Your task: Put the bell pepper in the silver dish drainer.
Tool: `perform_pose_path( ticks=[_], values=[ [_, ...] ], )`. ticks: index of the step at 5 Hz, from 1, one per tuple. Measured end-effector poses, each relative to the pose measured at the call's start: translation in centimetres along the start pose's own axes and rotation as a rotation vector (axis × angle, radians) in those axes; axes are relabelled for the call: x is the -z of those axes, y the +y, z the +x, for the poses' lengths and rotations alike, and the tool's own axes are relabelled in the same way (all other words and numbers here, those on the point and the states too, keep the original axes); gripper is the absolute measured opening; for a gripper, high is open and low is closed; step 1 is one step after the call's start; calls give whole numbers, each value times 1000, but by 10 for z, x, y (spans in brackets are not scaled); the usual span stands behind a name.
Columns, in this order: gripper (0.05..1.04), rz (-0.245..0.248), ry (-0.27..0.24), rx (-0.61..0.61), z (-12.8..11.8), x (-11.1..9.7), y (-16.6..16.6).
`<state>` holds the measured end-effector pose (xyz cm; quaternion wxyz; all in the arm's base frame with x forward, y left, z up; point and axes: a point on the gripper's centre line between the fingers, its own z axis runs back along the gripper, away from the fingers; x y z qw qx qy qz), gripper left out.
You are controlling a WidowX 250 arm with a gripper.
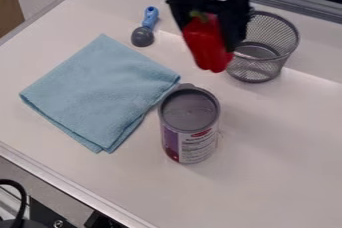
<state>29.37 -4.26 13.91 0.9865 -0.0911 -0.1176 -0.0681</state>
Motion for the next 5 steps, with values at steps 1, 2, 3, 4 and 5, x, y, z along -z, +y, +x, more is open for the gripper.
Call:
perform_pose_path(
  ticks=[1, 2, 3, 4, 5],
  values=[
    [867, -15, -53, -29, 26, 9, -1],
    [867, 6, -108, -27, 43, 19, -1],
    [867, 21, -138, -56, 60, 29, 2],
    [867, 38, -129, -100, 70, 43, 6],
    [884, 74, -101, -120, 74, 56, 10]
  ],
)
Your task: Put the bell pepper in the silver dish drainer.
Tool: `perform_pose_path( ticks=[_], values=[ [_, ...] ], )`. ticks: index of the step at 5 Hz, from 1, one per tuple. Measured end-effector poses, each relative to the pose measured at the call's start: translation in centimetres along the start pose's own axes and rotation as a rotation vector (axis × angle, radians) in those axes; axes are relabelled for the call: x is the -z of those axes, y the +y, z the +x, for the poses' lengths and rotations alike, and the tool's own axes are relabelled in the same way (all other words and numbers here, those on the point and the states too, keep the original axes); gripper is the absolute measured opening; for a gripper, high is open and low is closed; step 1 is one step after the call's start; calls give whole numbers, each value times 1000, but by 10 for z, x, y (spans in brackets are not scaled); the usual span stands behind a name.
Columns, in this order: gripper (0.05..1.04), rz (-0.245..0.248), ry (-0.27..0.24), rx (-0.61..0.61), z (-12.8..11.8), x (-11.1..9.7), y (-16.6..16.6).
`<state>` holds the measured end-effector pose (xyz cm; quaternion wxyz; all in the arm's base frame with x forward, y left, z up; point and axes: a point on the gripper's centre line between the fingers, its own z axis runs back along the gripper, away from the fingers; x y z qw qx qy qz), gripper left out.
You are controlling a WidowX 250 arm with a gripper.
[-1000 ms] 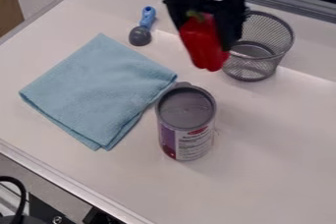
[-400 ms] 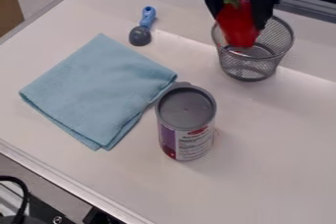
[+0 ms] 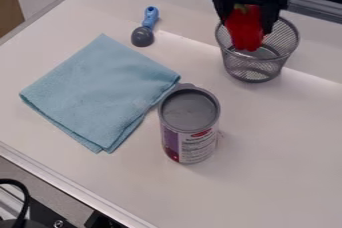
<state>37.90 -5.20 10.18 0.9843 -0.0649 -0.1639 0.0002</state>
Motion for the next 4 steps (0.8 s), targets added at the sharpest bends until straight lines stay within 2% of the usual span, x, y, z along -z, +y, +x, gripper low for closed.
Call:
perform_pose_path(
  ticks=[1, 2, 3, 4],
  values=[
    [939, 34, 25, -45, -1, 8, 3],
    [997, 42, 38, -55, -3, 8, 4],
    [997, 59, 35, -87, -2, 6, 6],
    [997, 49, 37, -98, -2, 6, 5]
  ],
)
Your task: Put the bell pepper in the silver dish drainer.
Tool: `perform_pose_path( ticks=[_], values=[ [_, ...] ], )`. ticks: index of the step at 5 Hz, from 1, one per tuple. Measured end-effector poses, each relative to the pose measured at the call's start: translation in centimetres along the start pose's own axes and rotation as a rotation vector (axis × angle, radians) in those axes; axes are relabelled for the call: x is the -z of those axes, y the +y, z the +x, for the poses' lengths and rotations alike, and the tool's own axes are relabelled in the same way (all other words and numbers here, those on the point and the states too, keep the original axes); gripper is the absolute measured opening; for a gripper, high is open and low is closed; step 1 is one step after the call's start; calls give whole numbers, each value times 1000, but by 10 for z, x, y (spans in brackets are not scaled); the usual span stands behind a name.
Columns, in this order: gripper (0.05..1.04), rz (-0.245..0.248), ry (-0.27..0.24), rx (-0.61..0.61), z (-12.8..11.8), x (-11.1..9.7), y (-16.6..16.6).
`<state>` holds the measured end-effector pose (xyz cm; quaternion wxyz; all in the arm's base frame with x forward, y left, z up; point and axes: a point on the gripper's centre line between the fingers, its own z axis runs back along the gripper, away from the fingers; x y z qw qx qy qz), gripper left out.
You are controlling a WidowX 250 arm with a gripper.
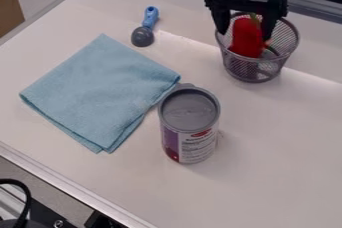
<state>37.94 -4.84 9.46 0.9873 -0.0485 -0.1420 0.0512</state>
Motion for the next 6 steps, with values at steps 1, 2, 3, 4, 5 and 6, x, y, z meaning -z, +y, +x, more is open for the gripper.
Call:
perform_pose_path(
  ticks=[1, 2, 3, 4, 5, 6],
  values=[
    [997, -22, -12, -9, 2, -6, 3],
    [997, -44, -37, 3, 1, -22, 4],
    [997, -67, -16, 6, -7, -35, 7],
    [997, -55, 7, 12, -20, -46, 18],
    [997, -46, 39, 21, -43, -44, 41],
    [997, -44, 46, 74, -58, -45, 66]
  ],
)
